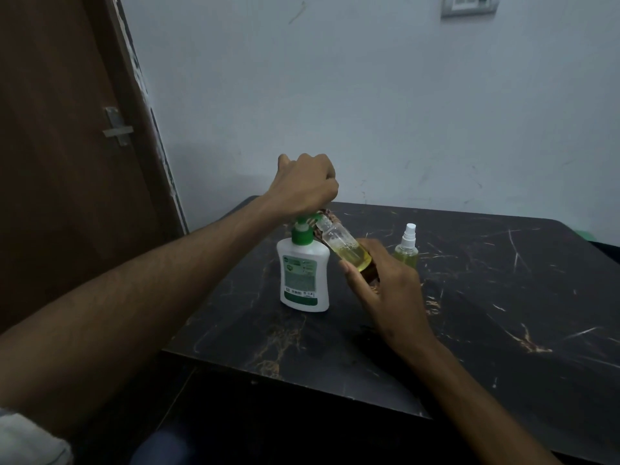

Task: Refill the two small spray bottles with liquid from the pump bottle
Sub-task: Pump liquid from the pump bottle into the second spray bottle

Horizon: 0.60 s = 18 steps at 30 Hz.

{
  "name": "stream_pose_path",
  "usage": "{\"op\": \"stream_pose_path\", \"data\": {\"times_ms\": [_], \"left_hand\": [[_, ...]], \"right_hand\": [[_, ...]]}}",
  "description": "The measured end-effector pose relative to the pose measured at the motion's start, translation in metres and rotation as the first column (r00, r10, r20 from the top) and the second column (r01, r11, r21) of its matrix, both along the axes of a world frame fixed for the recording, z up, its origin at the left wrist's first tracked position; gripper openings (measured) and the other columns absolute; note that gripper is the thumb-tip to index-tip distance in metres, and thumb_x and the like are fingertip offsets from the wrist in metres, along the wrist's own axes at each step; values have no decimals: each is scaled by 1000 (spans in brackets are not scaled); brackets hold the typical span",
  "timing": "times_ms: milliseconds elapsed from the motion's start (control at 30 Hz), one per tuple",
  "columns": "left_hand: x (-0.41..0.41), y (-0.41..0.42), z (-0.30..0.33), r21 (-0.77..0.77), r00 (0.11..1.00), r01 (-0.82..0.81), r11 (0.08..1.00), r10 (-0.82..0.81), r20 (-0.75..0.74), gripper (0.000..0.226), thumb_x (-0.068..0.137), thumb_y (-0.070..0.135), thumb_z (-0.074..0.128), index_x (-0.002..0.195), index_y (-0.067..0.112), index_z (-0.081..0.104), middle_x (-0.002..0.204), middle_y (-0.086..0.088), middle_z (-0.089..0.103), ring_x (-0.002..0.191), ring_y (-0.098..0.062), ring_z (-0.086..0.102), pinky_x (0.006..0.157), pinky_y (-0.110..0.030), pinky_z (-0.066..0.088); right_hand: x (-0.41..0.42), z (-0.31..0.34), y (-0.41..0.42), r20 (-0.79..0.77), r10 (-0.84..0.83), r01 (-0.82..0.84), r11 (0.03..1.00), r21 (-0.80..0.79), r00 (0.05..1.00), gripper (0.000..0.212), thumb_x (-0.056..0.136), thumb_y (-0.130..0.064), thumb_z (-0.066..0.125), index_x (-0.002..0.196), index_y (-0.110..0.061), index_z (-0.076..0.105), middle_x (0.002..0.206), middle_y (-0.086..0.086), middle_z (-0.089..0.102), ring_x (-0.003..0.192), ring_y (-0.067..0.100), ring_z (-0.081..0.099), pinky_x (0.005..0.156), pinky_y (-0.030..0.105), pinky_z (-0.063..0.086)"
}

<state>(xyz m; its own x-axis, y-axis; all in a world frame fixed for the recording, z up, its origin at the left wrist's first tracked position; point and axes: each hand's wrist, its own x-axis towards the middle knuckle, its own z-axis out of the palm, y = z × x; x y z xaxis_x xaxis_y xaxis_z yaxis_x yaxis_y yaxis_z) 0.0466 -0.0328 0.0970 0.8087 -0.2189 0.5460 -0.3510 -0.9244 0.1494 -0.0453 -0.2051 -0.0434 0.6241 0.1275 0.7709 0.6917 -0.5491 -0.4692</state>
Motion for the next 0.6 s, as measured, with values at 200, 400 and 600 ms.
{"op": "stream_pose_path", "data": {"times_ms": [200,400,600], "left_hand": [[-1,-2,-7,-19,1000,-15,1000,14,-13,21,87,17,55,82,11,74,86,2,74,86,-22,65,95,-46,27],[-1,-1,-2,11,1000,-4,1000,4,8,23,84,21,49,72,12,66,85,-8,77,82,-28,67,90,-44,26],[-2,-2,-5,4,1000,-8,1000,8,-11,21,83,17,52,75,10,70,82,-3,75,80,-26,66,95,-47,30]], "right_hand": [[2,0,2,10,0,0,1000,-15,1000,35,101,-43,57,127,-20,61,99,-16,61,79,-3,58,68,9,47],[0,0,1,1,-4,4,1000,-15,1000,36,101,-44,57,127,-20,62,97,-16,62,78,-3,59,68,7,46],[1,0,2,-14,2,-3,1000,-25,1000,39,100,-48,53,128,-21,60,101,-12,66,82,1,63,70,17,53]]}}
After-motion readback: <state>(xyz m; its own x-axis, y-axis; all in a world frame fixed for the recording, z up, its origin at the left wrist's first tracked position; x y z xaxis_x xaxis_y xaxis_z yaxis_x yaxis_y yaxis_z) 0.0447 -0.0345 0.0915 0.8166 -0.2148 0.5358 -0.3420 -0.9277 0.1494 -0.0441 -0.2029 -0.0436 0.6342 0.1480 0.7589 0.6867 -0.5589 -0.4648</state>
